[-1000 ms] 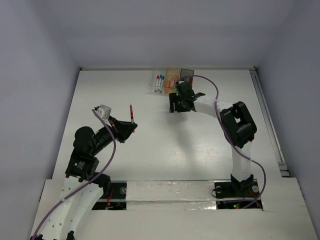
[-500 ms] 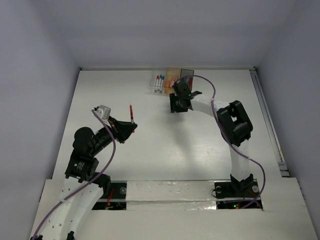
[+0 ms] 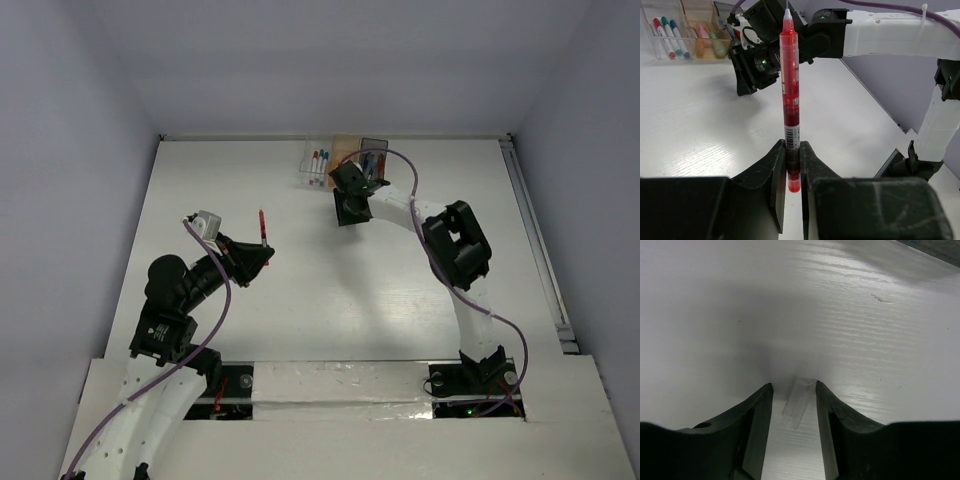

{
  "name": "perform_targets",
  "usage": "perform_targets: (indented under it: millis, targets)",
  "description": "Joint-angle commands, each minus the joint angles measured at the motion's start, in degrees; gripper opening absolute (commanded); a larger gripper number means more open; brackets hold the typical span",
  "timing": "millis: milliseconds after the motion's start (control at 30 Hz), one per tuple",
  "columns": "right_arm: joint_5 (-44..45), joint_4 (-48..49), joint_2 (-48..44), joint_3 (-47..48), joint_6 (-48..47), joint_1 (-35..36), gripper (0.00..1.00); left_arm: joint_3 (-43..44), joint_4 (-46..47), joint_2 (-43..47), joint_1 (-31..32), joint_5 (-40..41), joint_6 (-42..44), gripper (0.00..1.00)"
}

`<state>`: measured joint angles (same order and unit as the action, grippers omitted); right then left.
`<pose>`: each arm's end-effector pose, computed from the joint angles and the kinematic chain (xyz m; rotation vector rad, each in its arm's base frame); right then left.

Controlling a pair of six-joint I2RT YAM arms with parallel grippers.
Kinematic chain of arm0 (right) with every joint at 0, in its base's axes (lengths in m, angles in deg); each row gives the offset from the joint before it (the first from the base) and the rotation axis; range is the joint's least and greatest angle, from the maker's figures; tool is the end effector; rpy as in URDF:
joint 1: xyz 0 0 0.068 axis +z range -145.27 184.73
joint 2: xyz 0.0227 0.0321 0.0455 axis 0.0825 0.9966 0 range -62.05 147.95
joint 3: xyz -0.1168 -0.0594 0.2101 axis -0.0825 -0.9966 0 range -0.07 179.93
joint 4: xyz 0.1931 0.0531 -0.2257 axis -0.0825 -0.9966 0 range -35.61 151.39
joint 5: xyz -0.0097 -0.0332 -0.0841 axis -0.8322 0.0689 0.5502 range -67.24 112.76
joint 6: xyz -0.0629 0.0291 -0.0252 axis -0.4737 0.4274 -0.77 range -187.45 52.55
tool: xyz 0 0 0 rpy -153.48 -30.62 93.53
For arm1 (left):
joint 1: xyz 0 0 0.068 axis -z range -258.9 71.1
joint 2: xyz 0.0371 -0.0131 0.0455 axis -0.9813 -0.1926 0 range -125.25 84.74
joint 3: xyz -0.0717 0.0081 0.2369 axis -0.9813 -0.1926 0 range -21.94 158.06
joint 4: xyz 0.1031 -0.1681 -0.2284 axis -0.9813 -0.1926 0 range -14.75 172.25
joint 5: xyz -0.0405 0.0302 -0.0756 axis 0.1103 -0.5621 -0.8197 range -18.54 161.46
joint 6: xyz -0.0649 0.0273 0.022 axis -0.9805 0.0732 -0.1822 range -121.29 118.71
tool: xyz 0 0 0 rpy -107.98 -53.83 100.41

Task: Sort the stationery into containers
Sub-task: Pick up the pen cap from the center of the board.

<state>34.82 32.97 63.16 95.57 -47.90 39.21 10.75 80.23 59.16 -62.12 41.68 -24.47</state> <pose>0.4261 0.2769 0.1042 -0.2547 2.5386 0.0921 0.1926 -0.0901 0.3227 0.3527 1.5277 -0.9385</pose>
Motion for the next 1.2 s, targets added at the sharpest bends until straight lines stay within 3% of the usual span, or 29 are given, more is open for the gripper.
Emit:
perform_targets:
  millis: [0,167,500,667,900,1067,1167]
  targets:
    - [2.53,-5.32,2.67,2.18,-0.65,1.38,0.48,0.62,2.11,0.71,-0.25,-0.98,0.5,0.0]
    - [3.41,-7.78,4.34,3.85,-0.83,1.91,0.41,0.62,2.11,0.71,-0.25,-0.98,0.5,0.0]
    - [2.71,-7.26,3.82,2.37,0.05,1.91,0.0,0.62,2.11,0.62,-0.25,-0.89,0.5,0.0]
    - [0.35,-0.35,-0.57,-1.76,0.49,1.91,0.0,0.54,2.11,0.18,-0.25,-0.89,0.5,0.0]
    - [-9.22,21.35,-19.54,-17.31,3.03,1.91,0.0,0.45,2.2,-1.13,-0.25,-1.77,0.41,0.0]
    - [-14.94,35.76,-32.63,-26.88,9.71,3.65,0.0,0.1,2.64,-2.54,-0.25,-3.53,0.42,0.0]
    - [-13.73,42.03,-37.65,-30.15,12.79,5.5,0.0,0.01,2.99,-3.33,-0.25,-4.49,0.33,0.0]
